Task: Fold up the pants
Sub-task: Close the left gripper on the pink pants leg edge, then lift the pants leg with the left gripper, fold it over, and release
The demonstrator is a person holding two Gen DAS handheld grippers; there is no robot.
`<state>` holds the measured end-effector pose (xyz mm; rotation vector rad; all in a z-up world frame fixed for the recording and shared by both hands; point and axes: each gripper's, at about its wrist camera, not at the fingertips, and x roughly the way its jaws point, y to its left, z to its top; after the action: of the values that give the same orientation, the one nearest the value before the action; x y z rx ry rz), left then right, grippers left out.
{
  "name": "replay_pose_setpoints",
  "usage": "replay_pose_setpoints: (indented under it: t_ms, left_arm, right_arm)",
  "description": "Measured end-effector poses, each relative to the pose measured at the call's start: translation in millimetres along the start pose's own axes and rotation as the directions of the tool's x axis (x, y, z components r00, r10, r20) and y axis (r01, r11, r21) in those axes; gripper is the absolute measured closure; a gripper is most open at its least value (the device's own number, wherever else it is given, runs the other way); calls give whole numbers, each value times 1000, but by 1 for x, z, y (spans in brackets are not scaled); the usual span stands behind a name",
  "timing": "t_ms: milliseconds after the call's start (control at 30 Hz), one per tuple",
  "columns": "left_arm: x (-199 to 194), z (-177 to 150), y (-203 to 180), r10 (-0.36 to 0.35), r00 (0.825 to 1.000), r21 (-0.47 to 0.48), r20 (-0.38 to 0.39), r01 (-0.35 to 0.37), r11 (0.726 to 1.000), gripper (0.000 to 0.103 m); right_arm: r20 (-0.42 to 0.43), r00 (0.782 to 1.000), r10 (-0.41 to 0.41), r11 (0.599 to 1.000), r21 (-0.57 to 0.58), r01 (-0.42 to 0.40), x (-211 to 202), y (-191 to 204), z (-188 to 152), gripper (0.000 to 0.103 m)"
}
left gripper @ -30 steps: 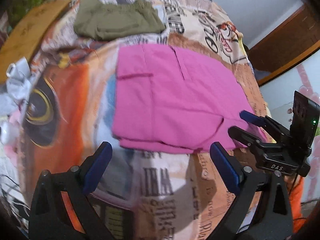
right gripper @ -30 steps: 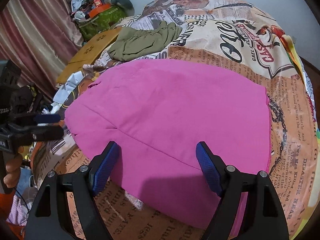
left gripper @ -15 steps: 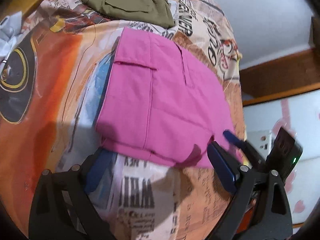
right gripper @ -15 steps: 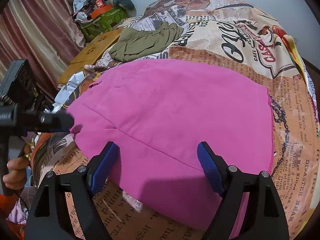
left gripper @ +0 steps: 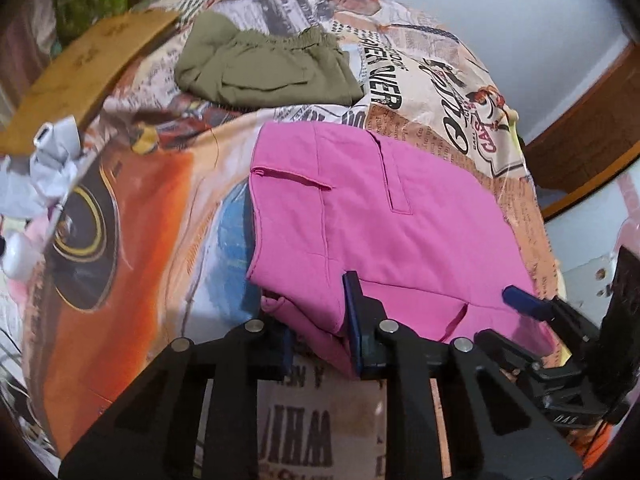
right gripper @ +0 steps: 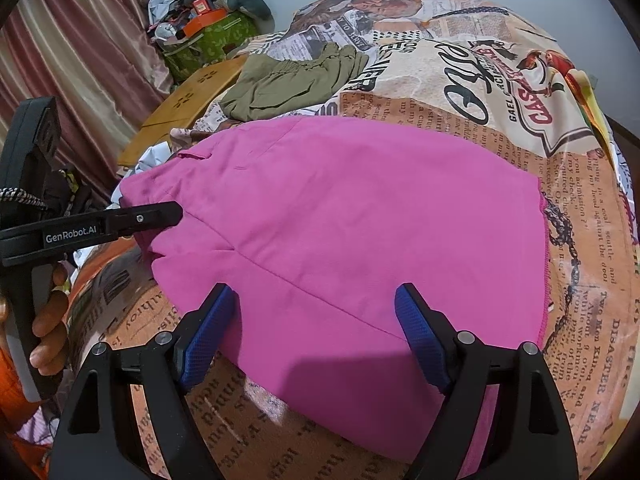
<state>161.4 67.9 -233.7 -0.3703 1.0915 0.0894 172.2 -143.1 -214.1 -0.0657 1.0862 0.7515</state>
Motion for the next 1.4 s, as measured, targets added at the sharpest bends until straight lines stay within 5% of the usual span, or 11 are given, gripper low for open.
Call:
replay_pose_setpoints:
  t_ms: [333, 667, 1033, 1400]
  left_arm:
    - [-26, 0, 19, 185, 977, 34, 102, -189, 981, 85]
    - [-67, 7, -17, 237, 931, 159, 279, -288, 944, 87]
    - [-93, 17, -99, 60, 930, 346, 362, -193, 918, 88]
    - [-71, 7, -153, -95, 970, 483, 223, -25, 875, 89]
  right_arm:
    - [21, 1000, -18, 998, 63, 17, -19, -23, -19, 23]
    - [28, 998, -63, 989, 136, 59, -31, -46, -38, 23]
    - [30, 998, -58, 988, 143, 54, -29, -48, -37, 21]
    - [34, 998, -48, 988, 150, 42, -29, -50, -36, 20]
